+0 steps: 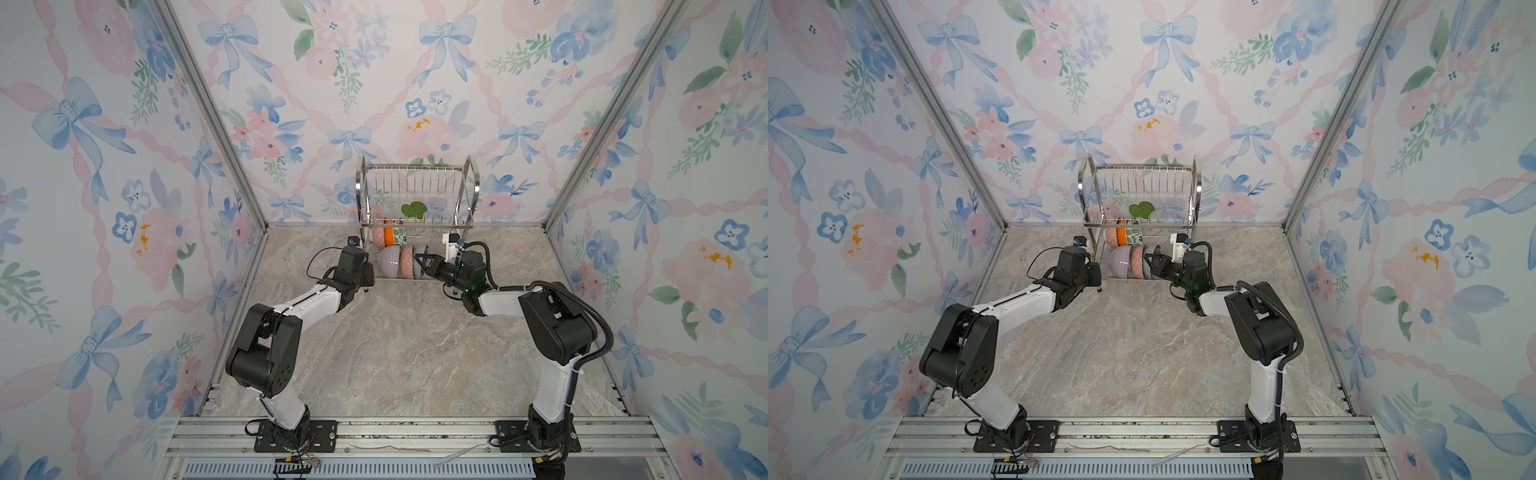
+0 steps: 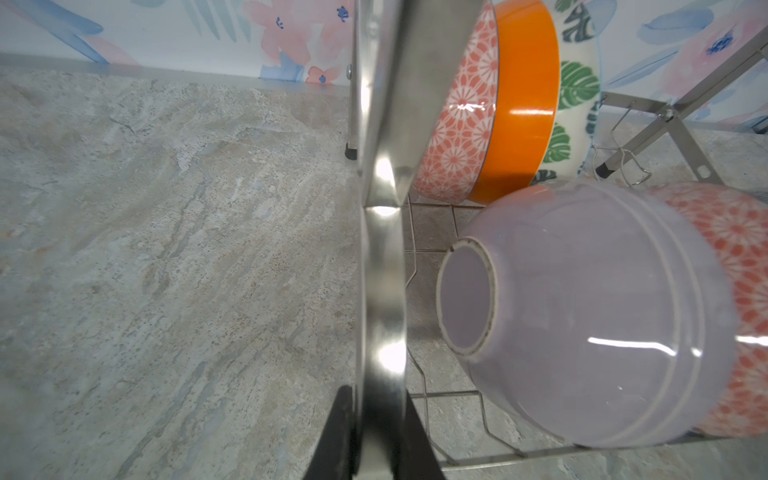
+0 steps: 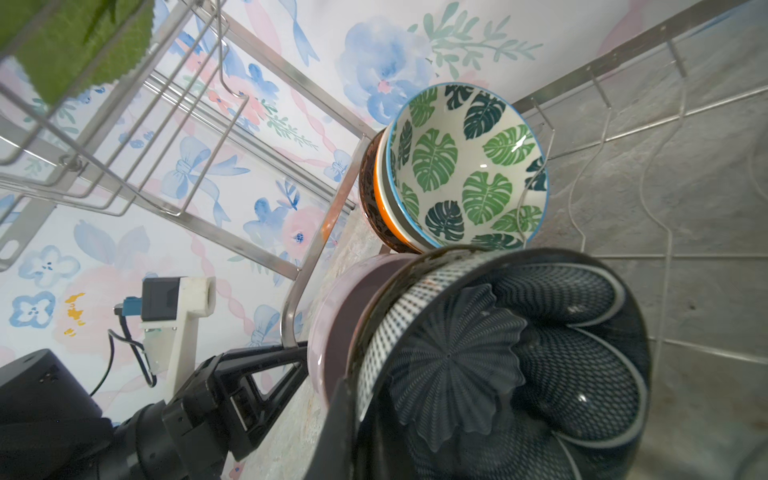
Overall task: Load the bowls into the dish rack
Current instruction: 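Settle the black-and-white bowl upright against the pink bowl with the right gripper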
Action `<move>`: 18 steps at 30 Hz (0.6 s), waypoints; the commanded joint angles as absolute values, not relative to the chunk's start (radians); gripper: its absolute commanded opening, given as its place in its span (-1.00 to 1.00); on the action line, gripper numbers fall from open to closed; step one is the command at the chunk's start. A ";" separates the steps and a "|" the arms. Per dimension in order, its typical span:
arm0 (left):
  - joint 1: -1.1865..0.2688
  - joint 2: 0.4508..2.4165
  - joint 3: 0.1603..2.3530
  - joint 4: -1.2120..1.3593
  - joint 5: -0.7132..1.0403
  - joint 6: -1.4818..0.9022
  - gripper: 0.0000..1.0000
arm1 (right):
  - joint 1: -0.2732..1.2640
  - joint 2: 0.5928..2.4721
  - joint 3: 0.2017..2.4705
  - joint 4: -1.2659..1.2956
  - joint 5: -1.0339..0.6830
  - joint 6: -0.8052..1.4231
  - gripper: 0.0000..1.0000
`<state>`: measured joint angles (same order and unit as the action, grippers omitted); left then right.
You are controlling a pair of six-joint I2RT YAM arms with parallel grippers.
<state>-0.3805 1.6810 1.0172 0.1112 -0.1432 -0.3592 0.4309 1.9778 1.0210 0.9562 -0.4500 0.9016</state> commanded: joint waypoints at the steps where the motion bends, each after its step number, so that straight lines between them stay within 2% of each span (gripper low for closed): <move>1: -0.386 1.723 1.035 0.101 -0.116 -0.405 -1.00 | 0.426 2.018 1.058 1.083 -0.517 0.958 -1.00; 18: -0.386 1.714 1.035 0.089 -0.126 -0.399 -1.00 | 0.387 2.016 1.028 0.998 -0.521 0.896 -1.00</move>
<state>-0.3824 1.6859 1.0248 0.1055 -0.1528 -0.3473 0.4046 2.0220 1.0340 0.9897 -0.4992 0.9340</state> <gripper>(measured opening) 0.146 0.083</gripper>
